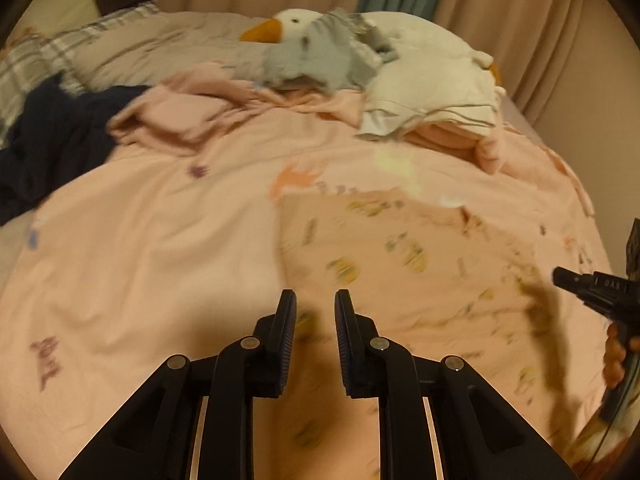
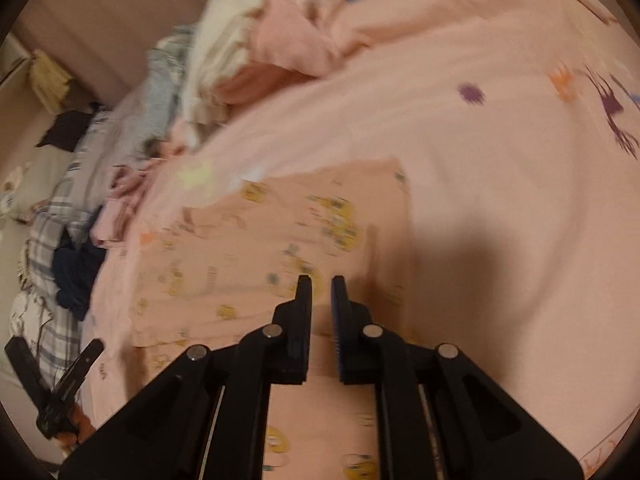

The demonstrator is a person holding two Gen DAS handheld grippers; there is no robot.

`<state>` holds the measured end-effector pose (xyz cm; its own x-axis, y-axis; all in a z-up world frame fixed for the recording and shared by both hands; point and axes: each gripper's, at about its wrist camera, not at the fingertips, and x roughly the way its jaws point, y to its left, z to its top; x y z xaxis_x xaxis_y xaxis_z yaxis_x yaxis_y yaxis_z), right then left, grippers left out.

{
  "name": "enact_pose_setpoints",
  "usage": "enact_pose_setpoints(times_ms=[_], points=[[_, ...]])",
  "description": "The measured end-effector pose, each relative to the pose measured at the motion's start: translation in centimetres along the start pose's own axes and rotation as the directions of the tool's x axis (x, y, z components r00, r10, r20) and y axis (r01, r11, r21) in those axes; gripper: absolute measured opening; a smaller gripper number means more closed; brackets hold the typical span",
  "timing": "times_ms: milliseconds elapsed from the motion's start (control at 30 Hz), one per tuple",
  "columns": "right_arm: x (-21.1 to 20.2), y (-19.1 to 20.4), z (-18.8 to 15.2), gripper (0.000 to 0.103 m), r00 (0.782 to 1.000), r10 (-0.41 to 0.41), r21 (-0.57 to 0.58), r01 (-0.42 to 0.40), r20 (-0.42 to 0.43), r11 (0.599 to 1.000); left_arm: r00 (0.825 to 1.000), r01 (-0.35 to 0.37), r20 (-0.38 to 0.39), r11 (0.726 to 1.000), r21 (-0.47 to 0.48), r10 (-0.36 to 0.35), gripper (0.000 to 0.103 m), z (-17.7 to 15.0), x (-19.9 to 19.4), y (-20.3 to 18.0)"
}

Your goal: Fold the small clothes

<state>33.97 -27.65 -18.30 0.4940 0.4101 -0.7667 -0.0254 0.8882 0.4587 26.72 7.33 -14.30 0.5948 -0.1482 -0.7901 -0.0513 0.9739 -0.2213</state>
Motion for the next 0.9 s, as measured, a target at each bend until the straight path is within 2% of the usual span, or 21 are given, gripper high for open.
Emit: enact_pose_setpoints(times_ms=[67, 167, 200, 267, 333, 433, 500, 567, 633, 700, 800, 867, 900], points=[[1.2, 1.5, 0.1, 0.01, 0.999, 0.02, -0.042, -0.021, -0.025, 0.999, 0.999, 0.009, -0.051, 1.0, 0.008, -0.009, 0.017, 0.6, 3.5, -1.1], [4.6, 1.7, -0.8, 0.009, 0.991, -0.014, -0.046, 0.008, -0.131, 0.999, 0.986, 0.005, -0.167, 1.0, -0.031, -0.01, 0.017, -0.5, 8.1, -1.3], [5.5, 1.2, -1.5, 0.008, 0.986, -0.037, -0.044, 0.03, -0.161, 0.999, 0.991, -0.002, -0.136, 1.0, -0.008, 0.001, 0.017, -1.1, 8.3, -1.4], [6.2, 0.1, -2.8, 0.0, 0.981, -0.054, -0.041, 0.048, -0.185, 0.998, 0.995, -0.009, -0.102, 0.999, 0.042, 0.013, 0.017, -2.0, 7.3, -1.6], [5.2, -0.6, -3.6, 0.0, 0.984, -0.028, -0.059, 0.017, -0.177, 0.998, 0.994, 0.0, -0.11, 0.999, 0.051, 0.006, 0.017, -2.5, 6.5, -1.2], [3.8, -1.0, -4.0, 0.0, 0.976, -0.047, -0.058, 0.035, -0.211, 0.998, 0.992, 0.007, -0.129, 1.0, 0.023, -0.004, 0.017, -2.3, 5.3, -0.2], [2.3, -0.6, -3.7, 0.011, 0.981, -0.049, -0.057, 0.039, -0.188, 0.998, 0.994, 0.042, -0.097, 0.999, -0.009, -0.042, 0.017, -1.6, 3.7, 0.0], [1.2, 0.6, -3.1, 0.011, 0.99, -0.002, -0.063, -0.007, -0.143, 0.998, 0.996, 0.075, -0.039, 0.997, -0.022, -0.076, 0.017, -1.0, 2.7, -0.5], [1.1, 2.7, -2.3, 0.011, 0.99, 0.062, -0.076, -0.072, -0.124, 0.994, 0.996, 0.08, -0.032, 0.997, -0.017, -0.081, 0.017, -0.3, 3.1, -1.6], [2.4, 4.7, -1.9, 0.011, 0.987, 0.08, -0.107, -0.096, -0.139, 0.99, 0.991, 0.11, -0.077, 0.994, -0.024, -0.111, 0.017, 0.1, 5.4, -2.9], [6.7, 7.4, -2.7, 0.01, 0.969, 0.112, -0.121, -0.141, -0.221, 0.983, 0.979, 0.101, -0.174, 0.994, -0.05, -0.108, 0.017, -0.8, 8.6, -3.7], [9.3, 7.7, -4.0, 0.009, 0.951, 0.08, -0.113, -0.118, -0.297, 0.987, 0.988, 0.085, -0.132, 0.996, 0.005, -0.083, 0.017, -1.7, 7.9, -4.3], [9.8, 7.6, -4.7, 0.007, 0.948, 0.074, -0.109, -0.112, -0.31, 0.988, 0.987, 0.08, -0.14, 0.996, 0.038, -0.073, 0.017, -2.2, 7.4, -4.5]])
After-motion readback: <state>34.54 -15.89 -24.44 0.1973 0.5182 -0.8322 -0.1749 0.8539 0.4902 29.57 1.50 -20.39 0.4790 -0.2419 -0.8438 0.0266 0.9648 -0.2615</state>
